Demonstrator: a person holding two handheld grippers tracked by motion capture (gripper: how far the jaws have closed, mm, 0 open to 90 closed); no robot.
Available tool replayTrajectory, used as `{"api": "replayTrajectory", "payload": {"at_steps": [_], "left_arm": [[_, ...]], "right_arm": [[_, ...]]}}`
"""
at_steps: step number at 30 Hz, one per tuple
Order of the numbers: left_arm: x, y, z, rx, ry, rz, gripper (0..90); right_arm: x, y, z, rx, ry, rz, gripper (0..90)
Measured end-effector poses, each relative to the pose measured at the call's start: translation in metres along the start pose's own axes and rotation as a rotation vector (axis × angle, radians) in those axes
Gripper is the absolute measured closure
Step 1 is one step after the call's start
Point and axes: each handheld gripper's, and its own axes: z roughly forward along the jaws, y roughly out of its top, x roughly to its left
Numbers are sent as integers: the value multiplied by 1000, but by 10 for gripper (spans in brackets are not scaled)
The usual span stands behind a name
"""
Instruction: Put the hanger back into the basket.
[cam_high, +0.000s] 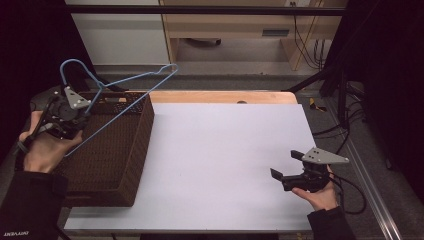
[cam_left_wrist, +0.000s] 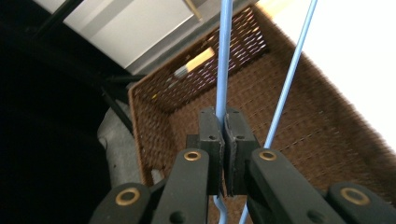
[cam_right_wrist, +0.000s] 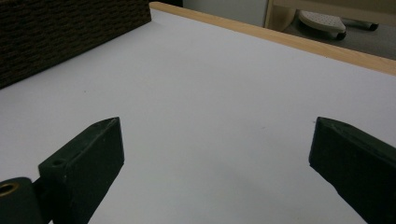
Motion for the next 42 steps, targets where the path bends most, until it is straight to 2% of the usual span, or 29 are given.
{"api": "replayTrajectory", "payload": {"at_steps": [2,4,6,12,16,18,20,24,26,31,35,42], "left_arm": [[8,-8,6,18,16,-17,875],[10,-10,8,25,23,-21,875],[15,-18,14,55,38,-29,875],[19,-33,22,110,44,-35,875],[20,-39,25,121,46,-50,875],[20,-43,27,144,45,-51,875],[21,-50,33,174,51,-58,875],[21,-57,39,196,75,-60,875],[22,-66,44,211,63,-69,875],[20,-75,52,244,67,-57,875],[18,-86,61,271,50,-67,875],[8,-101,82,322,20,-64,874]], "right_arm": [[0,0,0,-1,-2,1,39],[0,0,0,0,-1,1,39],[0,0,1,3,-2,4,38],[0,0,1,4,-2,4,38],[0,0,1,4,-3,-1,38],[0,0,1,4,-2,-1,38],[0,0,1,5,-2,0,38],[0,0,1,4,-3,1,39],[0,0,1,5,-2,2,39],[1,-1,2,9,-2,0,39],[1,-1,2,9,1,1,39],[1,-1,3,13,-1,-4,38]]}}
